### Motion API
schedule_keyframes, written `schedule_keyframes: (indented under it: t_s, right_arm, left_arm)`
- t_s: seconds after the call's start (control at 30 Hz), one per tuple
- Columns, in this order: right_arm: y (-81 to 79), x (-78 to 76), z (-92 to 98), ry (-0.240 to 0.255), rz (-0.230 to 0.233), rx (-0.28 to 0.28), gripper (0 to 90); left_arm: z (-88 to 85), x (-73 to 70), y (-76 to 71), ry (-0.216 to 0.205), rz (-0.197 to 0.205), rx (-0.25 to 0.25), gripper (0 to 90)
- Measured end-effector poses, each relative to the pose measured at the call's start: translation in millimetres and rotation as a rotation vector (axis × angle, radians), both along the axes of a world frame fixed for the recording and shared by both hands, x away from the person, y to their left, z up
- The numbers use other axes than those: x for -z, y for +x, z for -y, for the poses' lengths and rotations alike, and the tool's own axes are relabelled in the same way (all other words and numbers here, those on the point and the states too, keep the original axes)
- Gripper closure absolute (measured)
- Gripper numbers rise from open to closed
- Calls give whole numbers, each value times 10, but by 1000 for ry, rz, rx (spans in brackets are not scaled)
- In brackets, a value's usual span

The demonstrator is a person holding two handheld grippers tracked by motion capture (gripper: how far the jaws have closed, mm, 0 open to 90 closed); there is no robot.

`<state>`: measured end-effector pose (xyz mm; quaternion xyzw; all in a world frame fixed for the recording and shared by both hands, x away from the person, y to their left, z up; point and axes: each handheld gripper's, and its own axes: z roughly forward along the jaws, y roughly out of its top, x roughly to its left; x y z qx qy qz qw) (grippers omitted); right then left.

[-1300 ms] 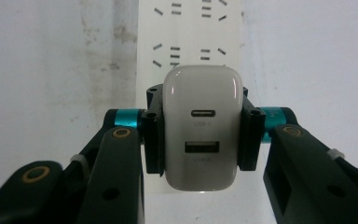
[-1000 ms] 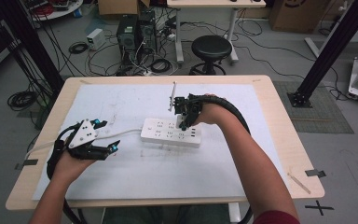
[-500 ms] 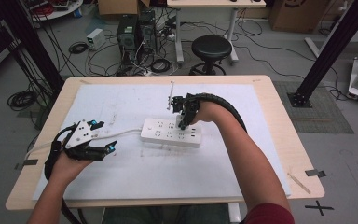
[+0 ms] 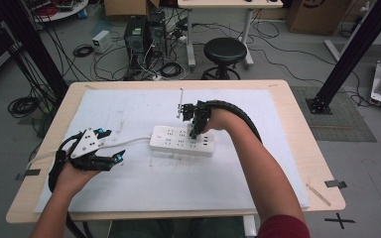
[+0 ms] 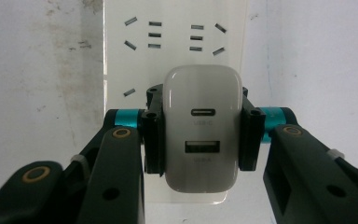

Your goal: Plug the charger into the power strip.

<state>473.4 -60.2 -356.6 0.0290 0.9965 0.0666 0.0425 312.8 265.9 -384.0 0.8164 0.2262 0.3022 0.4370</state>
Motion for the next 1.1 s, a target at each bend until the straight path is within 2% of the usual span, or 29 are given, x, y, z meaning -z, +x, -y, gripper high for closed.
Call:
schedule_keyframes:
  t_s: [0.23,0.3,0.57,0.6,0.73,0.87,0.97,1.1]
  right_arm:
    - [1,12,-9,-7,0,7,632]
    - [-10,63,-54,-46,5,18,632]
    - [17,76,3,-10,-8,26,634]
    - [10,75,7,-11,-11,40,634]
    - [1,83,4,-10,-6,38,636]
    - [-3,104,39,19,-2,49,637]
    - [-22,120,-46,-29,9,53,637]
    - [-19,128,-19,-9,4,56,635]
  left_arm:
    - [23,3,-9,-3,1,5,211]
    - [30,-6,-14,2,1,8,211]
    - [38,-26,-23,3,6,6,211]
    - [40,-28,-20,9,6,8,211]
    - [62,-30,-8,7,5,10,211]
    - [122,-29,-2,10,10,22,211]
    - [164,-12,6,16,4,30,211]
    - [203,2,-14,7,6,38,211]
